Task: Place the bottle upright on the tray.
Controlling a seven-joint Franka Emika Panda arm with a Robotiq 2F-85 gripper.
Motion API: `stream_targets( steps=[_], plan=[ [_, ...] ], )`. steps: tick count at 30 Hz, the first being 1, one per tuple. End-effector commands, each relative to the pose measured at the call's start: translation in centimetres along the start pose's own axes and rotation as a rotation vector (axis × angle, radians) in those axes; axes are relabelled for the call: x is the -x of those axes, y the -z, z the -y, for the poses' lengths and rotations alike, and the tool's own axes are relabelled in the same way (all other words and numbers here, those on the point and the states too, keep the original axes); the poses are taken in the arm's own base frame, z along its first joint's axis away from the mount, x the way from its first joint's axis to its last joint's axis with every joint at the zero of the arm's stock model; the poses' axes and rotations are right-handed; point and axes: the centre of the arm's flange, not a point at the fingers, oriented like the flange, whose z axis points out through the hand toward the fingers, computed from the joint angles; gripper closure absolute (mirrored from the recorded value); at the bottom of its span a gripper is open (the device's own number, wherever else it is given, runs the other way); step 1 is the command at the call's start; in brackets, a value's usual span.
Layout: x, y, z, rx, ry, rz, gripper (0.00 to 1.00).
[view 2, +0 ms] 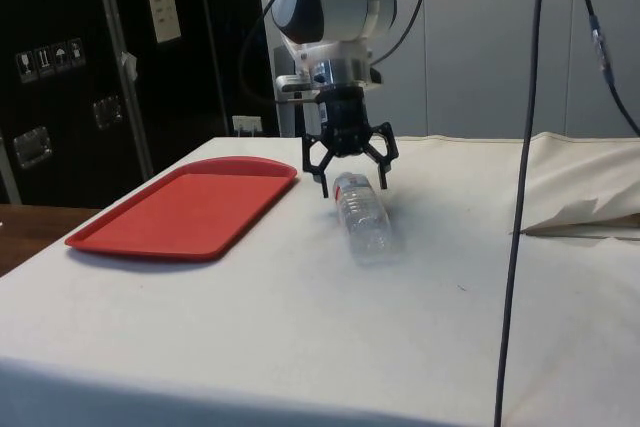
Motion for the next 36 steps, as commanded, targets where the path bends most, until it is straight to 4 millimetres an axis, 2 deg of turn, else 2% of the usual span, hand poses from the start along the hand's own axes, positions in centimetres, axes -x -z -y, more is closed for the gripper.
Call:
stream_targets(
  steps=[1,12,36],
  plan=[
    [0.0,0.0,0.1,0.001,0.001,0.001,0.0],
    [-0.5,-0.5,0.5,0.006,0.0,0.032,0.0],
    [-0.2,-1.1,0.2,-0.031,-0.048,0.118,0.0]
  ],
)
